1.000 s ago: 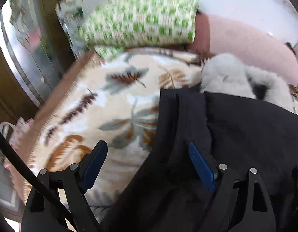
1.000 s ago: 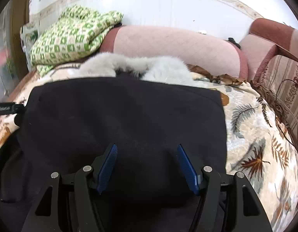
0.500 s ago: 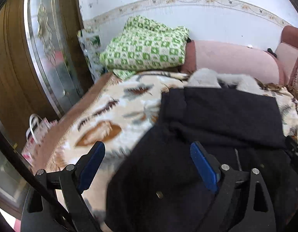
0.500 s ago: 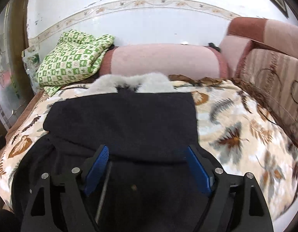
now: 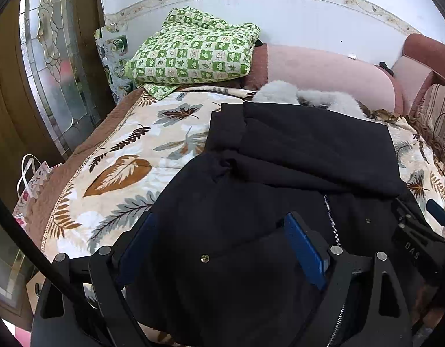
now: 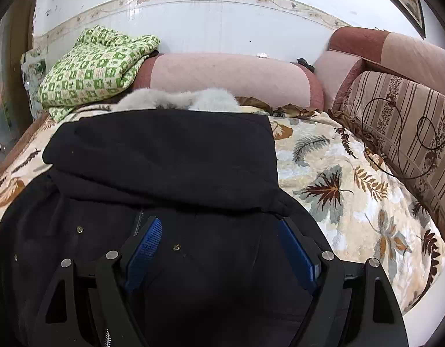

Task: Fold large clothes

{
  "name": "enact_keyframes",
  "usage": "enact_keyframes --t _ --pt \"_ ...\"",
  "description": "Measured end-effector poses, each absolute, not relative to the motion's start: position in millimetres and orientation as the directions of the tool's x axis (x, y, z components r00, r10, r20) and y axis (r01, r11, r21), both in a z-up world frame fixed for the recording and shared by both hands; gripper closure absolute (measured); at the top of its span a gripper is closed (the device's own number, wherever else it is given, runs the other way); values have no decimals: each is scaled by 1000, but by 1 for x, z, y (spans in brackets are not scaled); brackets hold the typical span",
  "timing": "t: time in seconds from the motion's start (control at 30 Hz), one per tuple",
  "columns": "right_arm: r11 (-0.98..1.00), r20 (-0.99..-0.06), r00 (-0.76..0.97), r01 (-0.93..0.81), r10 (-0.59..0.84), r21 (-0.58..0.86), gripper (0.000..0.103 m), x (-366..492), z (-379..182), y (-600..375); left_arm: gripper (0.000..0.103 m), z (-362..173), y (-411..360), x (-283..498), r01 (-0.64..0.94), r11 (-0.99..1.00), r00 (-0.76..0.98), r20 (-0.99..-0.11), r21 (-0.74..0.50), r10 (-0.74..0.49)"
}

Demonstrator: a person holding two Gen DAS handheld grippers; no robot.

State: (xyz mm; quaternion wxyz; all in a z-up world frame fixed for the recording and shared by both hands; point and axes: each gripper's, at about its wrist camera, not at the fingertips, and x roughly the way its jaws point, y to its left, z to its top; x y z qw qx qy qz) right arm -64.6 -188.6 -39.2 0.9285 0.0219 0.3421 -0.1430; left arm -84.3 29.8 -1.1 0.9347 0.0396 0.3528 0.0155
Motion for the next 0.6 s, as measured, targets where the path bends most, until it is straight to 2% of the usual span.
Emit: enact_keyframes --t 0.47,0.6 --pt "954 -652 708 289 -270 -81 17 -60 -46 -192 14 -9 34 -77 -8 994 746 -661 111 80" --pt "936 -645 693 336 -322 -106 17 -64 -48 -208 14 -10 54 -71 -31 995 738 -669 97 88"
